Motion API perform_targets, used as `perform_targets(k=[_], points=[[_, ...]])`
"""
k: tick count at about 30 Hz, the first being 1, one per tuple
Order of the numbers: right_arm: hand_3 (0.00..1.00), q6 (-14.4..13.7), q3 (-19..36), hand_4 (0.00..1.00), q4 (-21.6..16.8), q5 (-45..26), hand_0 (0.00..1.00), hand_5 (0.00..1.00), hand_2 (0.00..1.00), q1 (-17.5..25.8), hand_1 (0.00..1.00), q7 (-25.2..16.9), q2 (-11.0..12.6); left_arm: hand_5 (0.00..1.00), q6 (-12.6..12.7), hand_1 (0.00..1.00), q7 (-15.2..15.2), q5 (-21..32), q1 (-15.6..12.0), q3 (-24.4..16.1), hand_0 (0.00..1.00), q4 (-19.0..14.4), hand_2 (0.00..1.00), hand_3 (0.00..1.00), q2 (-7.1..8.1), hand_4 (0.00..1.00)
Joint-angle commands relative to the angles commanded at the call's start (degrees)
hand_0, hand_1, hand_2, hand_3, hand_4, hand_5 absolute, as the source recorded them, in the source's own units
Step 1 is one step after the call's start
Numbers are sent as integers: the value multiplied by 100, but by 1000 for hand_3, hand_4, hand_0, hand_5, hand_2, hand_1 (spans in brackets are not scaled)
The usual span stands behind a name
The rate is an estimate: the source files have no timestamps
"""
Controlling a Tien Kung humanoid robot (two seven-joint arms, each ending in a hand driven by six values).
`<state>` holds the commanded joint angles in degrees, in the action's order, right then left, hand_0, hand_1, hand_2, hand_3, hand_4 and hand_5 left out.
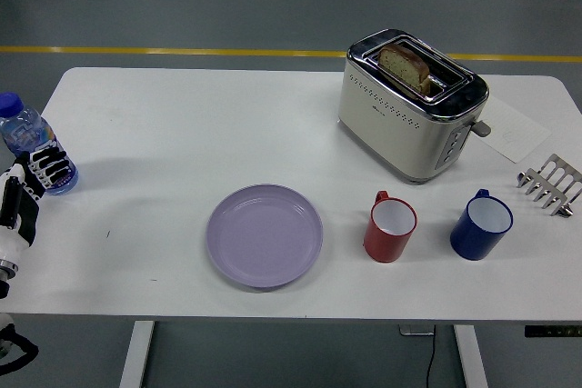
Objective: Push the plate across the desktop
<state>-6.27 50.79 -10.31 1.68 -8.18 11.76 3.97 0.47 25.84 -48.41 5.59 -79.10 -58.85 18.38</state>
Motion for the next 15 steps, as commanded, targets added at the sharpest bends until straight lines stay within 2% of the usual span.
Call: perform_targets(k=[4,15], points=[[612,-15,57,437,0,66,656,267,710,-5,652,-2,1,998,-61,712,-287,-67,-31,-210,726,-1,698,634,-53,455],[613,-29,104,438,0,152,656,263,711,-10,652,12,-2,998,-58,707,-327,-27,-86,-357,714,23,697,637,-125,463]])
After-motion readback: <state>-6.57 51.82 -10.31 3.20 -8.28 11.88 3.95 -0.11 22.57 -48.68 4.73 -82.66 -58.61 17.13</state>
